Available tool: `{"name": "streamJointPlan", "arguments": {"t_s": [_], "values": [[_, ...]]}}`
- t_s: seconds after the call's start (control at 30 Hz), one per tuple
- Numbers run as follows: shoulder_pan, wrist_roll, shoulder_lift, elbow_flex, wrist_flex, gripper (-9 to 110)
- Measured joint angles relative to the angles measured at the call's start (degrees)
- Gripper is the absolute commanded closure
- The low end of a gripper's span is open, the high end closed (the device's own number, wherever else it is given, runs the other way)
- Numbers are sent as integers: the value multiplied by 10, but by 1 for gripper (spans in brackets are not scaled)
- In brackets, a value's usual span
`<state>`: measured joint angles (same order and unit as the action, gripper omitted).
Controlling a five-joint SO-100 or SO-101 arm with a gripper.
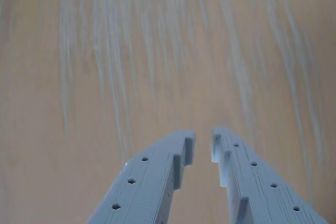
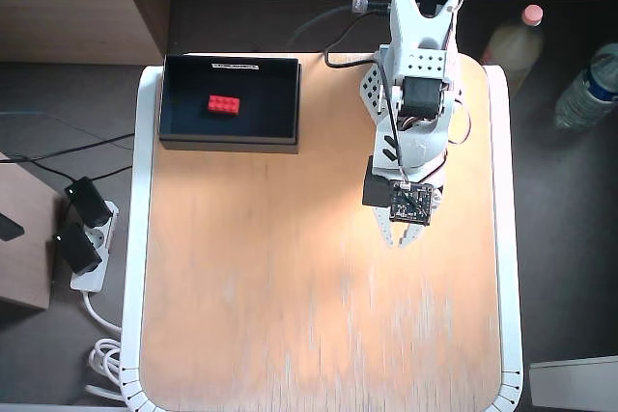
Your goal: Grasp a lego block and put it in the bin.
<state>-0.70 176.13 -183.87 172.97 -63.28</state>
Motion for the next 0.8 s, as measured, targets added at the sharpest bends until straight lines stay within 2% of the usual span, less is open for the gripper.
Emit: {"name": "streamJointPlan", "arguments": {"t_s": [0.4,0.8], "values": [[0,-41,0,0,-109,101],[0,-47,0,0,-120,101]]}}
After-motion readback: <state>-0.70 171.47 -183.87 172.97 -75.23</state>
